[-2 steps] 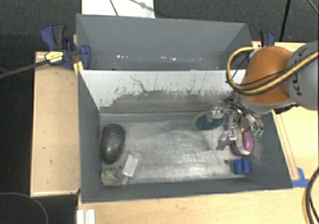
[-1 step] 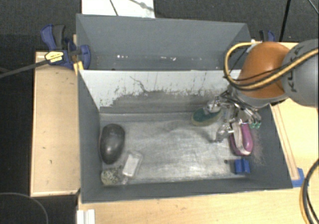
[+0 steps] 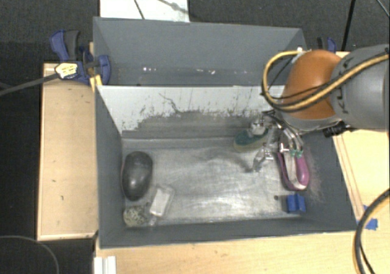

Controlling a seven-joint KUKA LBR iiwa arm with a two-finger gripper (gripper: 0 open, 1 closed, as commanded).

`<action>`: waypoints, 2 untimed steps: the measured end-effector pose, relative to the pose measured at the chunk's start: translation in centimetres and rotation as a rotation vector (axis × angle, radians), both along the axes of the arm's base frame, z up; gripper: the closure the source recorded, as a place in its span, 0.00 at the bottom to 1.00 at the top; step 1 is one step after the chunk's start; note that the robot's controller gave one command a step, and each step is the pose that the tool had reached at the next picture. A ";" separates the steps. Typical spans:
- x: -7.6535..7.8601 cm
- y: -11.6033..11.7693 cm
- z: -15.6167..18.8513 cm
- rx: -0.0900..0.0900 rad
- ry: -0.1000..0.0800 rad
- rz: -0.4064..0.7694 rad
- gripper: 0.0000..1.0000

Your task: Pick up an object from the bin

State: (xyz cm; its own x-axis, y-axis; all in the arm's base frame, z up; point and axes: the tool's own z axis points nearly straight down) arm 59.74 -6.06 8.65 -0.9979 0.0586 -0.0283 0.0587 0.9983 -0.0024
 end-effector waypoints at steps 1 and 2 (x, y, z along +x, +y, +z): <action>0.5 0.1 0.4 0.000 -0.019 0.003 1.00; -1.3 -3.4 13.6 -0.002 0.017 0.164 1.00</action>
Offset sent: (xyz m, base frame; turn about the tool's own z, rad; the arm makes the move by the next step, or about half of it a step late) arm 0.0000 0.0000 0.0000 0.0000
